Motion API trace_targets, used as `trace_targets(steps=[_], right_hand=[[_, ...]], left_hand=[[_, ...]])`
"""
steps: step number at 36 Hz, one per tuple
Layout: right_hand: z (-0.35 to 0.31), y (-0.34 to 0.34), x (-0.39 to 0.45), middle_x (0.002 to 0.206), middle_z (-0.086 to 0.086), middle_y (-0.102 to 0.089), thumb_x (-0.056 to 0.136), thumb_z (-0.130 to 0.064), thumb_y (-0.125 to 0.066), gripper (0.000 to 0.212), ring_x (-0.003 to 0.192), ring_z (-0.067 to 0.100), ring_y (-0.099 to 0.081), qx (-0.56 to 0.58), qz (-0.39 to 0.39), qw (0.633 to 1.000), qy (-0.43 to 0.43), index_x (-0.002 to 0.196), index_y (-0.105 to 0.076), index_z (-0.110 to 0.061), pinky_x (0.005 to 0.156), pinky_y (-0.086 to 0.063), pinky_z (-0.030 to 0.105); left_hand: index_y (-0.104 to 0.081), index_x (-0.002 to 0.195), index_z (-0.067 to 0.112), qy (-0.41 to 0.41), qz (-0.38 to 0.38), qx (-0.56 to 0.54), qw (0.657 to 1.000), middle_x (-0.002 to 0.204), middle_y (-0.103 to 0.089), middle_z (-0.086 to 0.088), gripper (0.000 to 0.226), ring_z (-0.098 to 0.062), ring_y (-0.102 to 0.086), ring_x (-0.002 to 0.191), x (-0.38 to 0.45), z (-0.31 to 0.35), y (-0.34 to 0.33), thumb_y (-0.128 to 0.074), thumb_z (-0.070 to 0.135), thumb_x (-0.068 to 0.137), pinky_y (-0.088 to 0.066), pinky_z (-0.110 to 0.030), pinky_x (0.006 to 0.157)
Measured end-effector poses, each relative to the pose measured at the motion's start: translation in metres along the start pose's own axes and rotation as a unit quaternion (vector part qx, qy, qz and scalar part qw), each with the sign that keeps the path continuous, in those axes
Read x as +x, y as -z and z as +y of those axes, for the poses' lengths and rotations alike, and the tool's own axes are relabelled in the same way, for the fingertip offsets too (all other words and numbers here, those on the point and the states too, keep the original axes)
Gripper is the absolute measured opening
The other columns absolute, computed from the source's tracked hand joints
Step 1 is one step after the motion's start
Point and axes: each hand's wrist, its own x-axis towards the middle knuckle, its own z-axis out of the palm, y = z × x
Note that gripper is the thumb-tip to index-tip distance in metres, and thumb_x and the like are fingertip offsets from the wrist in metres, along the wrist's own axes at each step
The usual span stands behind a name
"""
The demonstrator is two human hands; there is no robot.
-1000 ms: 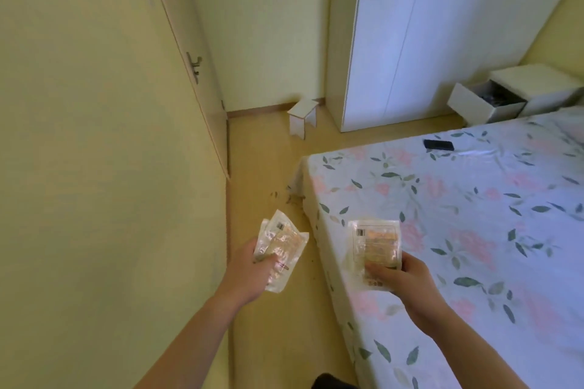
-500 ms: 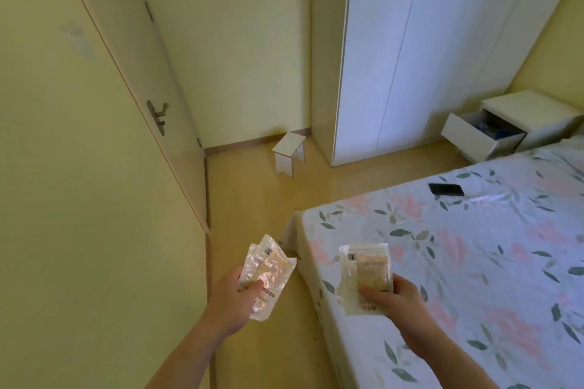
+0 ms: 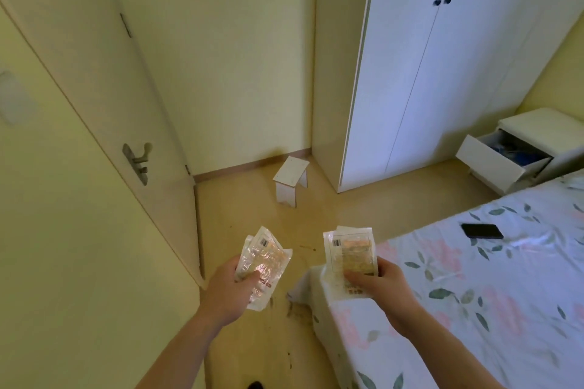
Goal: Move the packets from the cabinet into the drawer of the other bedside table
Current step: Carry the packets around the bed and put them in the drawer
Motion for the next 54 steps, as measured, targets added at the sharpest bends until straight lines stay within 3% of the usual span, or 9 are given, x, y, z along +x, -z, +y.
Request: trace_targets(steps=[3,15,19,23,38,43,46,50,54], right_hand=[[-0.016,-0.013,0.033,0.103,0.007,-0.079,0.088,-0.002,-0.073,0.027,0.094,0.024,-0.076,0.024,0.029,0.999,0.002,0.113,-0.073,-0.012,0.084,-0.061,0.04],[-0.065,0.013,0.156,0.102,0.01,-0.079,0.088,-0.001,-0.071,0.027,0.093,0.027,-0.076,0.094,0.165,0.982,0.006,0.114,-0.072,-0.006,0.087,-0.06,0.045],[-0.081,0.024,0.212,0.101,0.012,-0.079,0.087,-0.001,-0.072,0.026,0.094,0.029,-0.076,0.119,0.182,0.976,0.013,0.112,-0.072,-0.005,0.092,-0.058,0.05],[-0.094,0.035,0.27,0.102,0.011,-0.079,0.081,-0.009,-0.081,0.033,0.097,0.03,-0.076,0.136,0.198,0.971,0.005,0.113,-0.072,-0.006,0.095,-0.056,0.053],[-0.146,0.12,0.416,0.1,0.009,-0.079,0.084,-0.005,-0.078,0.027,0.094,0.028,-0.076,0.162,0.284,0.945,-0.018,0.111,-0.073,-0.007,0.092,-0.059,0.051],[-0.155,0.161,0.46,0.099,0.009,-0.079,0.084,-0.004,-0.077,0.025,0.091,0.026,-0.077,0.18,0.335,0.925,-0.026,0.108,-0.073,-0.009,0.09,-0.06,0.048],[-0.165,0.185,0.495,0.098,0.005,-0.08,0.085,-0.006,-0.077,0.025,0.092,0.023,-0.077,0.182,0.352,0.918,-0.026,0.108,-0.072,-0.013,0.091,-0.059,0.047],[-0.182,0.215,0.549,0.1,0.003,-0.079,0.085,-0.007,-0.078,0.026,0.095,0.022,-0.077,0.198,0.378,0.904,-0.03,0.109,-0.072,-0.015,0.092,-0.059,0.047],[-0.196,0.242,0.605,0.099,0.006,-0.079,0.085,-0.006,-0.078,0.025,0.093,0.025,-0.077,0.226,0.413,0.881,-0.048,0.109,-0.073,-0.011,0.093,-0.059,0.051]], left_hand=[[-0.066,0.11,0.031,-0.015,-0.031,0.01,0.999,0.089,-0.078,0.009,0.018,-0.006,-0.073,0.075,0.053,0.019,0.016,-0.061,0.017,0.098,-0.053,-0.024,0.061],[-0.069,0.106,0.031,-0.068,-0.147,0.097,0.982,0.09,-0.078,0.008,0.015,-0.017,-0.075,0.079,0.247,0.118,0.008,-0.062,0.022,0.096,-0.061,-0.042,0.072],[-0.069,0.106,0.031,-0.09,-0.15,0.097,0.98,0.091,-0.077,0.01,0.017,-0.005,-0.073,0.075,0.309,0.151,-0.005,-0.062,0.02,0.095,-0.053,-0.02,0.059],[-0.068,0.102,0.031,-0.097,-0.157,0.114,0.976,0.088,-0.077,0.009,0.018,-0.002,-0.071,0.069,0.366,0.188,-0.017,-0.061,0.016,0.095,-0.047,-0.013,0.053],[-0.069,0.1,0.03,-0.107,-0.235,0.145,0.955,0.089,-0.078,0.006,0.012,-0.016,-0.075,0.079,0.542,0.3,-0.125,-0.064,0.024,0.09,-0.063,-0.048,0.076],[-0.067,0.102,0.03,-0.134,-0.273,0.182,0.935,0.09,-0.078,0.003,0.01,-0.018,-0.074,0.078,0.6,0.336,-0.177,-0.061,0.025,0.095,-0.058,-0.033,0.068],[-0.068,0.104,0.026,-0.135,-0.297,0.186,0.927,0.091,-0.078,0.004,0.01,-0.016,-0.075,0.08,0.644,0.36,-0.209,-0.062,0.025,0.096,-0.062,-0.038,0.077],[-0.068,0.102,0.026,-0.157,-0.333,0.16,0.916,0.09,-0.078,0.005,0.011,-0.005,-0.073,0.073,0.702,0.397,-0.259,-0.062,0.018,0.098,-0.053,-0.015,0.056],[-0.067,0.097,0.02,-0.174,-0.352,0.146,0.908,0.085,-0.078,0.006,0.008,-0.011,-0.074,0.073,0.764,0.436,-0.307,-0.063,0.013,0.096,-0.051,-0.017,0.057]])
